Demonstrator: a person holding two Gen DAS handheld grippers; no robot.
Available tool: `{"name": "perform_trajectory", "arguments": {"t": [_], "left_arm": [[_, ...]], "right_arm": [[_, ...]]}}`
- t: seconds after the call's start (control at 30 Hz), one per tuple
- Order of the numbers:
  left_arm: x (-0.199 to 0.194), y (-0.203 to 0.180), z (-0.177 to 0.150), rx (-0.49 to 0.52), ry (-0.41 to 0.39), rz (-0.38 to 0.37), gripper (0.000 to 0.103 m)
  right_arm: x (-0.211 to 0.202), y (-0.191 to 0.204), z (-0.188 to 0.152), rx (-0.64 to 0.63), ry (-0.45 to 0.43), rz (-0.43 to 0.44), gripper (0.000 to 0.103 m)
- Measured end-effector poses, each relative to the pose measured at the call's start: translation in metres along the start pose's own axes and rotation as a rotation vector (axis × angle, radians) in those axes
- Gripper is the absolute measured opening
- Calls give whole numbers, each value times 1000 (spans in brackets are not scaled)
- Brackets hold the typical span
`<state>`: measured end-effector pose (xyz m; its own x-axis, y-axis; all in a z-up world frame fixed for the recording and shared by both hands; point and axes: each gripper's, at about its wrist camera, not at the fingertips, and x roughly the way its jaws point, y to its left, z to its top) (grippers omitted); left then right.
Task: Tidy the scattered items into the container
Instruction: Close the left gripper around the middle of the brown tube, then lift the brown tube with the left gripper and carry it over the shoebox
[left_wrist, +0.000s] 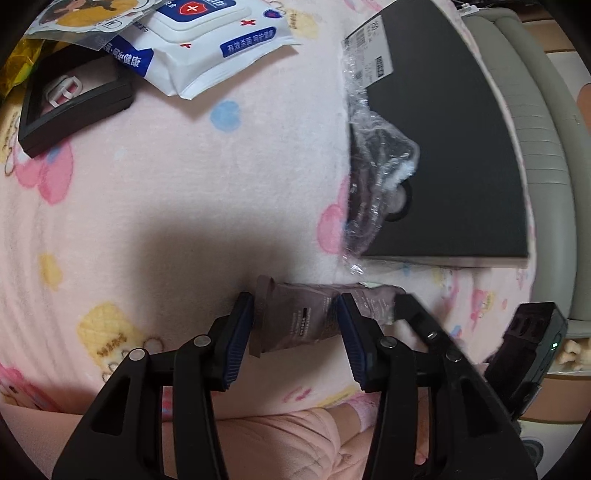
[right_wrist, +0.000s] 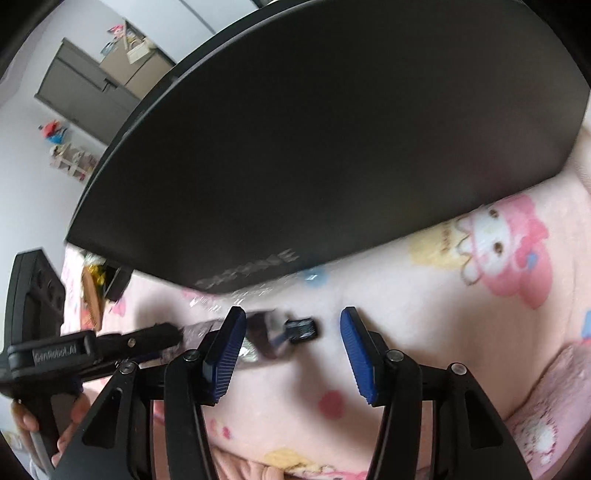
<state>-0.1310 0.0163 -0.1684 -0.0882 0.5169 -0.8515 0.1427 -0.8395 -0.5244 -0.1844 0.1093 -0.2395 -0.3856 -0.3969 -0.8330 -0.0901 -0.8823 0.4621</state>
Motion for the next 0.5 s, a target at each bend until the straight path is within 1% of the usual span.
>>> {"name": "perform_trajectory", "arguments": {"t": [0.07,0.1,0.13,0.2,0.27,0.3,0.37,0.5], "left_arm": [[-7,5,-4,-27,-1,-53,47],[-8,8,-5,-41,-4,-63,47],[-6,8,-6,-46,-12,-50,47],[-4,8,-6,-44,-21,-17,47],[-6,5,-15,-40,-18,1,47],[-3,2,-17,-34,-19,10,47],[-1,-2,-19,-22,-21,24,47],[3,-4,-18,-11,0,43,48]], "right_arm": [[-3,5,-5,-15,10,19,47],[-5,8,-7,-27,7,20,47],[-8,10,-7,-40,-7,1,47],[-14,10,-6,-58,-54,-80,48],[-11,5,-2,-34,-74,-141,48],[-8,0,0,-13,-69,-160,48],[0,-10,2,24,-55,-152,48],[9,-15,4,50,-63,-112,48]]}}
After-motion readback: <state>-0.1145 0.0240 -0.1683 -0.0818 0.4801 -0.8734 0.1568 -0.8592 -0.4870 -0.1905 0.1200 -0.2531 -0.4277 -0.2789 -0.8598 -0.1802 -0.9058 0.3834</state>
